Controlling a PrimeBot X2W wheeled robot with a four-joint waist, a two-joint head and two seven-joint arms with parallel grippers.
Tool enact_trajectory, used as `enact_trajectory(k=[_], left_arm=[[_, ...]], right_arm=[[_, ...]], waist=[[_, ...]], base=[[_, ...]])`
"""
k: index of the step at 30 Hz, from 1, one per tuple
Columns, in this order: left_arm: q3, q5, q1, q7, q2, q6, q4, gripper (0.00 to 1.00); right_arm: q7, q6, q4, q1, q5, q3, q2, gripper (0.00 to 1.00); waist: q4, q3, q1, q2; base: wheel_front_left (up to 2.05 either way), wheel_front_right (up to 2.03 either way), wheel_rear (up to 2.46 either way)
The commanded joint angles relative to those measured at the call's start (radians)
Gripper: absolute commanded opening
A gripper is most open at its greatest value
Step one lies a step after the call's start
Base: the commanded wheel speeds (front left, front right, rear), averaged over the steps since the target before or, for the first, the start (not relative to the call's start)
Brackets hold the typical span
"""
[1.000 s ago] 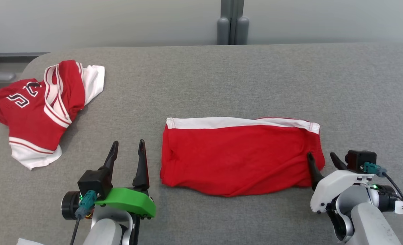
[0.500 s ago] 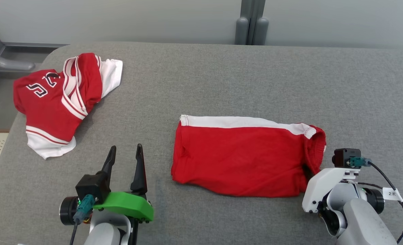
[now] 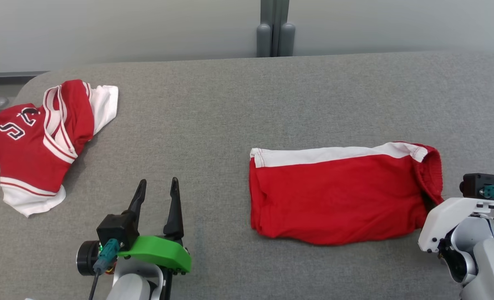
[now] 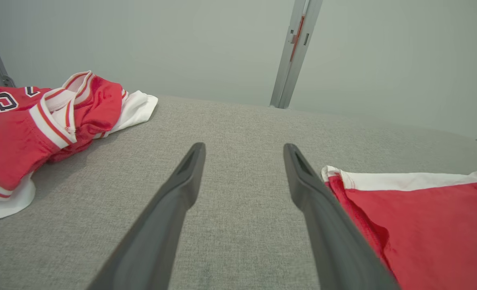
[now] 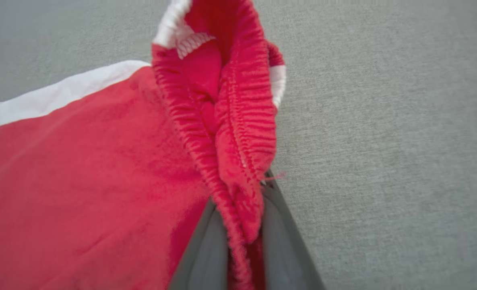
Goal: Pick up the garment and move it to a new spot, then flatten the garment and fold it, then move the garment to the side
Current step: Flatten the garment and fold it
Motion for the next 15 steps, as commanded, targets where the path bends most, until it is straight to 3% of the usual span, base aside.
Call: enact_trajectory(k=[1,7,15], left_arm=[[0.000,0.013,0.010,0.000,0.001,-0.005,0.004,1.00],[-0.003,0.012,-0.002,0.000,0.000,-0.008,0.010,1.00],[-0.008,0.009,-0.007,0.000,0.000,-0.010,0.021,1.00]], right_arm=[[0.006,-0.001,-0.016,0.018,0.002,-0.004,-0.004,0.00],[0.015,-0.001,-0.109,0.037,0.051,0.031,0.023,0.00],[0.041,-0.001,-0.231,0.032,0.138,0.168,0.089,0.00]], waist=[[-0.016,0.000,0.0000,0.0000],[-0.020,0.001,0.0000,0.0000],[0.018,-0.010,0.0000,0.0000]], base=[[0.00,0.00,0.00],[0.00,0.00,0.00],[0.00,0.00,0.00]])
